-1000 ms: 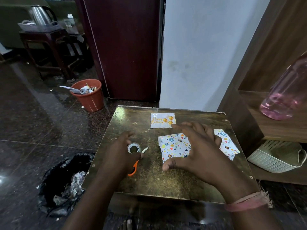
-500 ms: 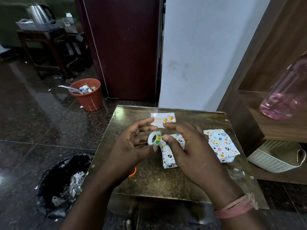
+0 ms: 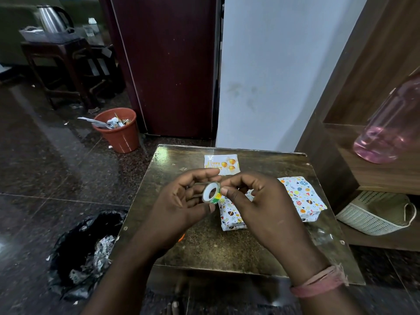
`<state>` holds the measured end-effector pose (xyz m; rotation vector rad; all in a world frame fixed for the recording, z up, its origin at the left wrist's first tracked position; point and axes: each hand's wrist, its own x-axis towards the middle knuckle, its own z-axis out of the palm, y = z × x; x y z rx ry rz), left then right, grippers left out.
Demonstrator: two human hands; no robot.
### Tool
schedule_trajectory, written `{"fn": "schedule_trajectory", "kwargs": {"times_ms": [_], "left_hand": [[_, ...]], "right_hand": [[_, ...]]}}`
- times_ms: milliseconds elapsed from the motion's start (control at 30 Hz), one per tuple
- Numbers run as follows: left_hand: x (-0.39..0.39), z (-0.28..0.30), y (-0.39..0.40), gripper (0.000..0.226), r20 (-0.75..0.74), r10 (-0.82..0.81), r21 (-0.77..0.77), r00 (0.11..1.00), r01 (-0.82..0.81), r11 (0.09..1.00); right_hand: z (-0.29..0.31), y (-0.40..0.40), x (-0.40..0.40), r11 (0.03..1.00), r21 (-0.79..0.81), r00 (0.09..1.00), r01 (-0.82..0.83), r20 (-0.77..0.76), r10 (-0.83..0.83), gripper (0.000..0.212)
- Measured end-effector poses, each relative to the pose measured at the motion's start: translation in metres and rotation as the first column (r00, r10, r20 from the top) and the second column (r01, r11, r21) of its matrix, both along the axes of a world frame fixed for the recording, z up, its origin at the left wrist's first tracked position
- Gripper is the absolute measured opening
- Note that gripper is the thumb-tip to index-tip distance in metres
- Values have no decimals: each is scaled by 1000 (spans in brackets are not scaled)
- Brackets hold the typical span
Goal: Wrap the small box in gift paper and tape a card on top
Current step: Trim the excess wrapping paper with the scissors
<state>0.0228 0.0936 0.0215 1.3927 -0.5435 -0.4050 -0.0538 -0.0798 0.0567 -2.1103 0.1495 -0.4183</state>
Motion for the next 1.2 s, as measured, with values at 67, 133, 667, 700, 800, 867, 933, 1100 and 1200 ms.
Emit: {"fn": "schedule_trajectory", "kwargs": {"times_ms": [67, 133, 667, 700, 800, 867, 933, 1100, 1200], "left_hand": [[-1, 0, 0, 60, 0, -1, 4, 1000, 1, 1000], [-2, 2, -2, 59, 2, 11, 14, 1000, -11, 1000], [0, 2, -1, 31, -42, 126, 172, 991, -117, 978], [1, 1, 0, 31, -51, 122, 171, 991, -112, 979], [0, -1, 0, 23, -68, 71, 107, 995, -64, 992], [0, 0, 0, 22, -54, 40, 52, 998, -38, 998], [-1, 1, 0, 21, -51, 44, 25, 998, -43, 999], [-4, 0, -1, 6, 67, 26, 110, 997, -34, 993], [-5, 3, -2, 5, -3, 6, 81, 1000, -5, 997]], "right_hand": [[0, 1, 0, 1000, 20, 1000, -15, -7, 16, 9], [-1, 4, -1, 1000, 17, 1000, -21, -18, 22, 10], [2, 10, 0, 988, 154, 1000, 1, 5, -2, 13], [3, 9, -1, 987, 159, 1000, -1, 4, 0, 13], [1, 10, -1, 988, 156, 1000, 2, -18, 0, 14], [0, 10, -1, 990, 142, 1000, 8, -21, -5, 14], [-1, 12, 0, 991, 130, 1000, 17, -3, -17, 15], [-3, 16, -1, 995, 88, 999, 41, 1, -41, 15], [-3, 14, -1, 993, 96, 997, 73, 25, -75, 18]]}}
